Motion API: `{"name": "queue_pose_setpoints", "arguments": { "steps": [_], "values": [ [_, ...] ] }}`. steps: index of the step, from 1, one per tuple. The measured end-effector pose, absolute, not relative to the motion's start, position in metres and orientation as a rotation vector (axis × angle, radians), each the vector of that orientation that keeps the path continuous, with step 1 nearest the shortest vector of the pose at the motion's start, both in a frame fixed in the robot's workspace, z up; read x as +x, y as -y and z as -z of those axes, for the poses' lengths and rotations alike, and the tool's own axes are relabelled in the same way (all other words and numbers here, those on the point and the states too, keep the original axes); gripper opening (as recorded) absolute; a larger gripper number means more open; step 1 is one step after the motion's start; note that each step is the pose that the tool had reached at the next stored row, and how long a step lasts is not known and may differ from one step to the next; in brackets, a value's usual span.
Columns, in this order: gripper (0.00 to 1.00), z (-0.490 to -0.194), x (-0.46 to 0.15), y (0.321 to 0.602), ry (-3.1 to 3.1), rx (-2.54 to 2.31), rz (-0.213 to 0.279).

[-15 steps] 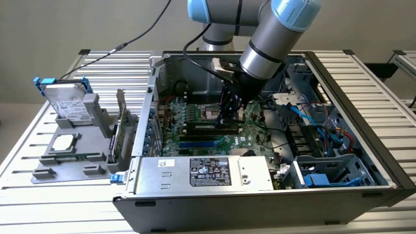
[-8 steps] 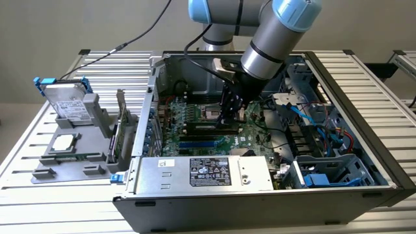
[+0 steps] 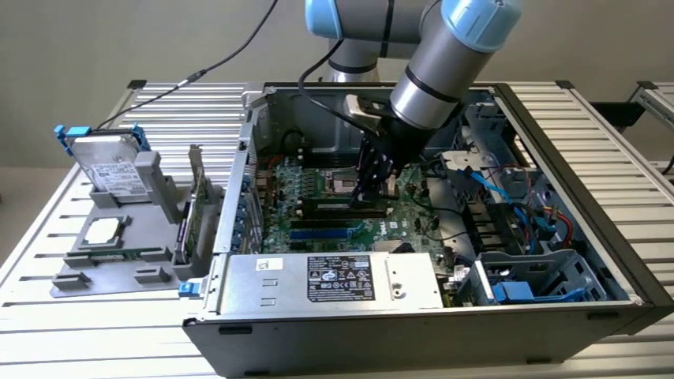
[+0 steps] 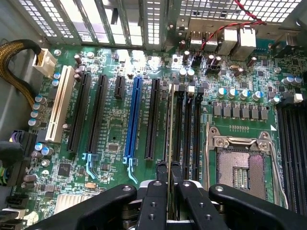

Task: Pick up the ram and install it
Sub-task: 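Insert the ram into the slot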

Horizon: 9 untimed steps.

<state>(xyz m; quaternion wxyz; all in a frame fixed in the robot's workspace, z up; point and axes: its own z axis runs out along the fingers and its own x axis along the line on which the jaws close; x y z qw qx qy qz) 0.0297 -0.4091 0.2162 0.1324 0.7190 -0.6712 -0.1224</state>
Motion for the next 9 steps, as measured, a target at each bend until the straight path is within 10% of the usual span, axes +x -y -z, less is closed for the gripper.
{"name": "queue_pose_setpoints", "arguments": {
  "steps": [9],
  "values": [
    [0.14, -0.2145, 0.0297, 0.408, 1.945, 2.084, 0.359]
  ]
}}
